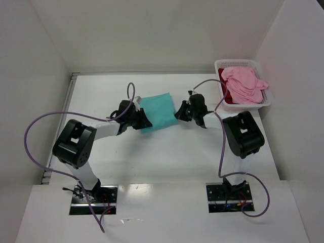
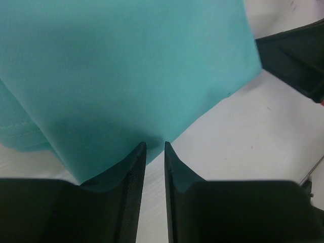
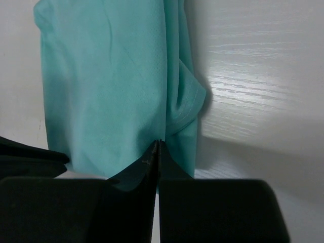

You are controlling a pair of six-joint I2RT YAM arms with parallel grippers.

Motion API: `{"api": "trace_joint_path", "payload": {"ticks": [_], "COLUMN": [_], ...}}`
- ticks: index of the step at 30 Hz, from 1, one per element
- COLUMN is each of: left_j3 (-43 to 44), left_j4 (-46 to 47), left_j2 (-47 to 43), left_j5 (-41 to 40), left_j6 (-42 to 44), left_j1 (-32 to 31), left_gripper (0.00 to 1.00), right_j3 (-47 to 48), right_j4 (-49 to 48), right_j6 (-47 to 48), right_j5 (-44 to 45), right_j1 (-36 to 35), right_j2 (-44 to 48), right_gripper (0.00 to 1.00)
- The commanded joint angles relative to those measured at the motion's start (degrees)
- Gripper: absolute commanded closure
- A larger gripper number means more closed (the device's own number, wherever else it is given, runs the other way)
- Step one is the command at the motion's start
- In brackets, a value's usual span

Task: Fold and stack the t-shirts
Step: Smooth out wrinkles on the folded tshirt

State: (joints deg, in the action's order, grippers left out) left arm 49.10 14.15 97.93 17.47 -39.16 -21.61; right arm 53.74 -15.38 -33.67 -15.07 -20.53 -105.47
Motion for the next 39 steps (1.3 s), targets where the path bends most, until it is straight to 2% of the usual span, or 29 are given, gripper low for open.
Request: {"api": "trace_joint_path", "payload": {"ticks": [1, 9, 13, 16, 18, 20, 24, 27, 30, 35, 39], "left_j3": [0.73, 0.21, -0.32, -0.32, 0.29, 1.34, 2.84, 4.15, 5.65, 6.18, 6.18], "left_j4": [0.44, -3.77, -4.31, -4.31, -4.31, -5.09, -6.33, -3.87, -3.35, -1.50, -3.07], "left_j2": [1.39, 0.42, -1.07, -2.56, -4.32, -6.68, -10.39, -9.35, -4.16, 3.30, 5.86], "left_j5": [-1.13, -4.90, -4.91, -4.21, -3.50, -3.50, -7.19, -7.72, -6.23, -6.92, -7.72], "left_j6": [0.31, 0.31, 0.31, 0.31, 0.31, 0.92, 1.54, 2.24, 2.24, 1.63, 1.63], "left_j1": [-0.28, -0.28, -0.28, -0.28, -0.28, -0.28, -0.28, -0.28, -0.28, -0.28, 0.86], "left_gripper": [0.72, 0.73, 0.73, 0.73, 0.73, 0.68, 0.50, 0.42, 0.42, 0.49, 0.49], "right_j3": [-0.65, 0.41, 0.41, -1.08, -1.09, -0.39, 2.25, 4.36, 5.76, 5.24, 5.24], "right_j4": [-1.07, 4.30, 3.61, 0.18, -1.59, -1.59, -2.11, -2.11, -2.11, -1.59, 1.48], "right_j6": [2.02, 3.08, 1.95, 0.80, 0.18, -0.34, 0.88, 1.50, 1.50, 2.65, 4.57], "right_j5": [4.93, 17.79, 15.52, 8.06, 3.23, 1.89, -1.53, -2.59, -2.60, 0.21, 4.24], "right_j1": [-1.53, -1.53, -1.53, -1.53, -1.53, -2.05, -2.66, -3.28, -3.81, -3.81, -3.81], "right_j2": [4.57, 13.26, 17.74, 18.37, 16.71, 14.17, 9.60, 5.82, 3.17, -0.70, -2.20], "right_gripper": [0.96, 0.94, 0.93, 0.93, 0.93, 0.93, 0.93, 0.93, 0.94, 0.96, 0.96]}}
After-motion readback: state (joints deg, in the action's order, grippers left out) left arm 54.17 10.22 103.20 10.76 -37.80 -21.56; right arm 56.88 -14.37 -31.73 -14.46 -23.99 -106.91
